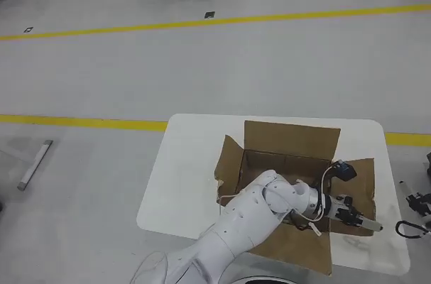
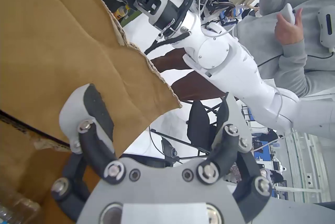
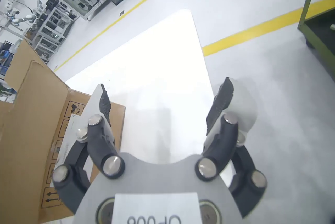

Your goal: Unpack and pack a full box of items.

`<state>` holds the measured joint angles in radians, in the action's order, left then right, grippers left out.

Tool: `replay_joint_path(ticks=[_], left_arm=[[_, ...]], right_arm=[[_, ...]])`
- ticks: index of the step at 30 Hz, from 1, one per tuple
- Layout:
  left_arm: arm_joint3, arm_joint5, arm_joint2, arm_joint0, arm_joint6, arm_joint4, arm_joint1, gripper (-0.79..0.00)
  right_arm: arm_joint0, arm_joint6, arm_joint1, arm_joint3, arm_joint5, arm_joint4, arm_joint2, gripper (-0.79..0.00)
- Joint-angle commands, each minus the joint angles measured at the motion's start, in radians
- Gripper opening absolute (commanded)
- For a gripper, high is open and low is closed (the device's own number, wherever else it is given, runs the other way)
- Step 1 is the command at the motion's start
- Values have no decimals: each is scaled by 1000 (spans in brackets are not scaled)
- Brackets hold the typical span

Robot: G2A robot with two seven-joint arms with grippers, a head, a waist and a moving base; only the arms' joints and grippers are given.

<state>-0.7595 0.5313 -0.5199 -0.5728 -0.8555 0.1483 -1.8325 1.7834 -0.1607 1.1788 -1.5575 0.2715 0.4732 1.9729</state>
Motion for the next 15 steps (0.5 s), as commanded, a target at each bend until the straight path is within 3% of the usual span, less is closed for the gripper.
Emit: replay_joint_path(ticks=[1, 11, 15], left_arm=[[27, 3, 6, 10, 3, -6, -11, 0], [113, 33, 17, 36, 17, -20, -46, 0], [130, 42, 17, 41, 18, -19, -54, 0]], right_arm=[[-7, -68, -3, 3, 3, -34, 12, 0], [-15, -95, -7, -13, 22, -47, 29, 0], [-16, -170, -8, -13, 23, -158, 39, 0]])
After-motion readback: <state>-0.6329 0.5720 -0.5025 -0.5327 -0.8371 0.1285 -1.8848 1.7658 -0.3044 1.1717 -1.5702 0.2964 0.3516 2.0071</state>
